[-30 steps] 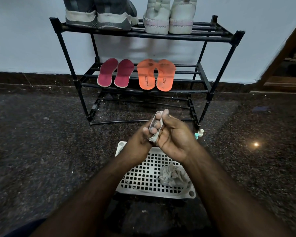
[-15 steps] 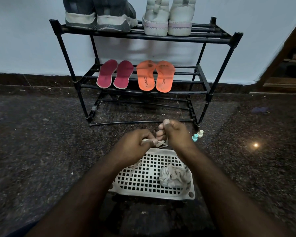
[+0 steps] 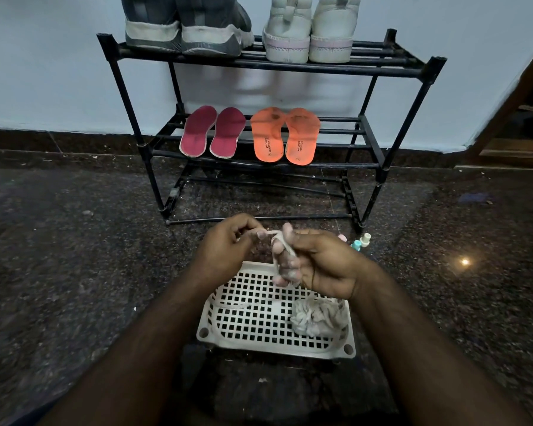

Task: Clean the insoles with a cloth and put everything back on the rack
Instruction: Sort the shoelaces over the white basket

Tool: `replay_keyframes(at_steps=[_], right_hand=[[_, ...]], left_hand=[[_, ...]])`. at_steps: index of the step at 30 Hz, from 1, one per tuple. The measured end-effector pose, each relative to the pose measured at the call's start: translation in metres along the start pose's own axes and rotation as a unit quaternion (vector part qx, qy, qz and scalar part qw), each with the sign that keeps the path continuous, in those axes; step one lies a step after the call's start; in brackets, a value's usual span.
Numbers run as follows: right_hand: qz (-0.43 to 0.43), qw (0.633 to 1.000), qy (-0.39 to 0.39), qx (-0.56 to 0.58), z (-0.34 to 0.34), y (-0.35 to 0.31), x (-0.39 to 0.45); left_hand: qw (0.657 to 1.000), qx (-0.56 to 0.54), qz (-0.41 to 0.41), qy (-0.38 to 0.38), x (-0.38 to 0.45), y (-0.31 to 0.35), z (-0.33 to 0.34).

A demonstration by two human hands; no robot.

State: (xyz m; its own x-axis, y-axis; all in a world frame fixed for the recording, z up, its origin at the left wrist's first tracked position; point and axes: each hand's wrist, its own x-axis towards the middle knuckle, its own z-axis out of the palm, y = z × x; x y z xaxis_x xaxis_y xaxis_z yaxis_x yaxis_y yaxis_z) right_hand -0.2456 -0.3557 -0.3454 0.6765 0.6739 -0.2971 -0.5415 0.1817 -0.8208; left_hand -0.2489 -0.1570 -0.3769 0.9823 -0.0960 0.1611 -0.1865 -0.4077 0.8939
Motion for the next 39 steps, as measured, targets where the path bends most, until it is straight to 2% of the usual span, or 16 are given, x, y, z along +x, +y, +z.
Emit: replay_keyframes(at_steps=[4, 7, 12, 16, 19, 21, 23, 28, 31, 34, 36, 39], right_hand=[[-0.11, 0.983, 0.019, 0.144, -0.009, -0.012, 0.0], [-0.175, 0.963, 0.064, 0.195, -0.009, -0.012, 0.003], [-0.23, 0.941, 0.085, 0.233, -0.012, -0.019, 0.001], [-0.23, 0.939, 0.104, 0.233, -0.013, -0.019, 0.001], [-0.211, 0.945, 0.109, 0.224, -0.011, -0.015, 0.004], [-0.195, 0.951, 0.114, 0.21, -0.008, -0.012, 0.007], [-0.178, 0.957, 0.117, 0.195, -0.004, -0.008, 0.009], [-0.142, 0.971, 0.086, 0.173, 0.011, -0.003, 0.009], [-0.135, 0.974, 0.065, 0.17, 0.017, -0.003, 0.008], [-0.143, 0.974, 0.058, 0.168, 0.017, -0.004, 0.009], [-0.18, 0.965, 0.082, 0.174, 0.014, -0.004, 0.011], [-0.245, 0.944, 0.178, 0.132, 0.006, -0.003, 0.015]], left_hand=[[0.997, 0.012, -0.051, -0.06, -0.002, -0.01, 0.0], [0.987, 0.055, -0.102, -0.112, -0.004, -0.017, 0.005], [0.966, 0.09, -0.175, -0.164, -0.005, -0.024, 0.004], [0.949, 0.145, -0.2, -0.194, -0.007, -0.023, 0.004], [0.961, 0.162, -0.176, -0.141, -0.009, -0.016, 0.007], [0.986, 0.061, -0.129, -0.084, -0.008, -0.006, 0.012], [0.993, -0.054, -0.088, -0.055, -0.006, 0.001, 0.019], [0.987, -0.137, -0.03, -0.078, -0.004, 0.004, 0.031], [0.989, -0.123, -0.006, -0.077, -0.007, 0.007, 0.035], [0.995, -0.07, -0.027, -0.063, -0.009, 0.011, 0.038], [0.993, -0.063, -0.052, -0.09, -0.011, 0.01, 0.04], [0.987, -0.02, -0.064, -0.148, -0.012, 0.001, 0.042]])
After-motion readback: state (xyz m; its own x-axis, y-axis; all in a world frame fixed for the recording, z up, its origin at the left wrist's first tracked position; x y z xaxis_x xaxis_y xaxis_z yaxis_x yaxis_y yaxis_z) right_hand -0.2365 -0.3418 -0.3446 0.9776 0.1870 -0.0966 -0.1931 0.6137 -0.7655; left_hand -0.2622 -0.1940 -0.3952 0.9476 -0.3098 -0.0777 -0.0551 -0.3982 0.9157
